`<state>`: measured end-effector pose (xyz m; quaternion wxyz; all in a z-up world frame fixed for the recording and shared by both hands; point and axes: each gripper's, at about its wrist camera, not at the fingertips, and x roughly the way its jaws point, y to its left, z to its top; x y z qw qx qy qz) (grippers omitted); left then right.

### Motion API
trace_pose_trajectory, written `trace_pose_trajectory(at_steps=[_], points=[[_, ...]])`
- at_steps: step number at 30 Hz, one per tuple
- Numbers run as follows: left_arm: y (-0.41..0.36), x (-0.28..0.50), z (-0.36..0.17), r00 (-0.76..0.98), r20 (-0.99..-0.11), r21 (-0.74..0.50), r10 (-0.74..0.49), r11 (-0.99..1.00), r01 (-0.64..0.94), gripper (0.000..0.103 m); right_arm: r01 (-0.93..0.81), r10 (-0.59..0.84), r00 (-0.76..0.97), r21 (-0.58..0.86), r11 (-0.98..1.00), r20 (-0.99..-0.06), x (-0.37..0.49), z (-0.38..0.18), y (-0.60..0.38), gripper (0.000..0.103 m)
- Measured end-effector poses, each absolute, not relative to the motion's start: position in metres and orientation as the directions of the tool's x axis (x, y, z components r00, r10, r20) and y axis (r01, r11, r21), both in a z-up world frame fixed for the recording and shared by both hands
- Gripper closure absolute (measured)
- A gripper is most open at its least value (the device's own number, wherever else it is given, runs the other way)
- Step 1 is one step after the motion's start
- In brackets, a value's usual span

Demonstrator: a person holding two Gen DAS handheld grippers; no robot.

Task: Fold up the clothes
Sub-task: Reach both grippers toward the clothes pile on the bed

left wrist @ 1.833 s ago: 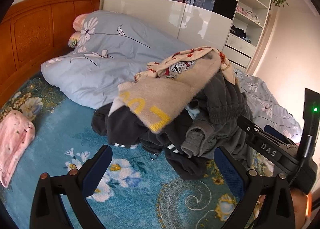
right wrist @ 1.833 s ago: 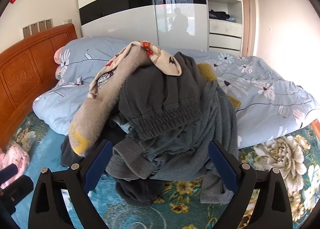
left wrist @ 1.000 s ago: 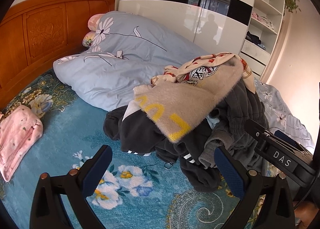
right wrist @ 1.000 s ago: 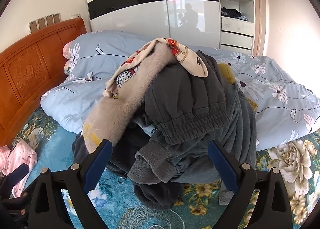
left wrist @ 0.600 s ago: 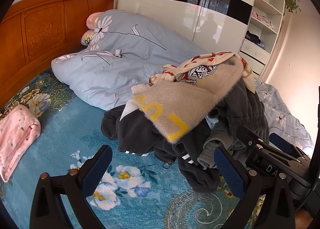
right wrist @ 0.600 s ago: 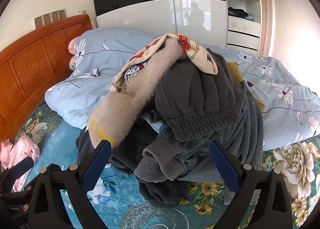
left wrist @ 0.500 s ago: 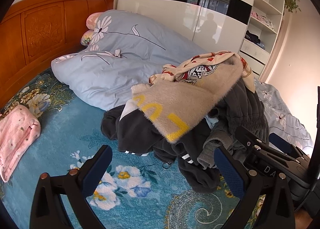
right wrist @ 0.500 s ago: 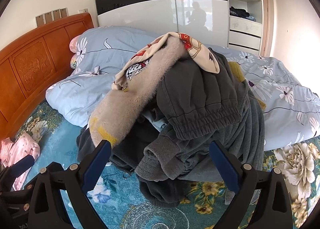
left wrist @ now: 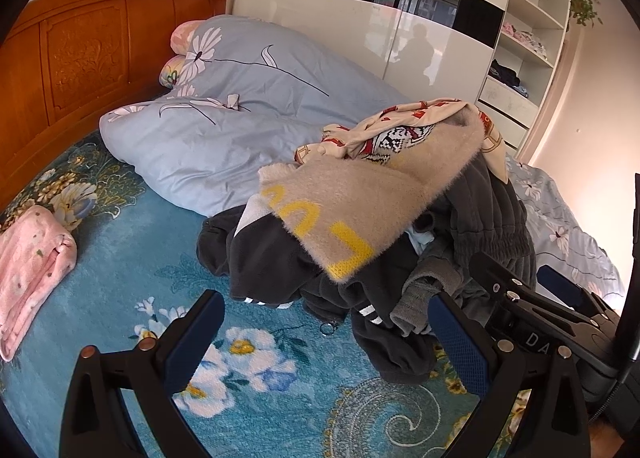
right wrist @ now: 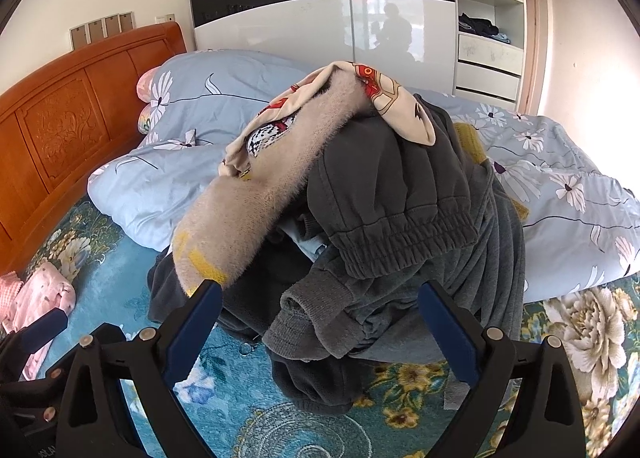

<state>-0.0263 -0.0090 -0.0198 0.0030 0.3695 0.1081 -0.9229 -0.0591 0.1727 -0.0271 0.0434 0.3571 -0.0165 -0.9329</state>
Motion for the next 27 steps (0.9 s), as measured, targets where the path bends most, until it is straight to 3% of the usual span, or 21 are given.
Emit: trace_pose_trajectory(at_steps=[16, 23, 25, 27], points=[[-0.033, -0.014, -0.022, -0.727, -0.682, -0.236, 0.082, -0.965, 0.112, 0.000, 0.152, -0.141, -0.727, 0.042, -0.987, -0.672, -0.066, -0.030, 0.156, 0.004], [-0.081, 0.016, -0.021, -0.738, -0.674, -0.228, 0.015, -0.955, 0.190, 0.000, 0.169, -0.056, -0.814, -0.144, -0.975, -0.578, -0.139, 0.019, 0.164, 0.005], [-0.092, 0.026, -0.018, -0.747, -0.665, -0.215, -0.007, -0.956, 0.201, 0.000, 0.168, 0.022, -0.839, -0.296, -0.940, -0.544, -0.171, 0.029, 0.153, 0.006], [-0.102, 0.036, -0.015, -0.752, -0.658, -0.201, -0.031, -0.956, 0.215, 0.000, 0.150, 0.115, -0.838, -0.429, -0.891, -0.533, -0.207, 0.031, 0.144, 0.016]])
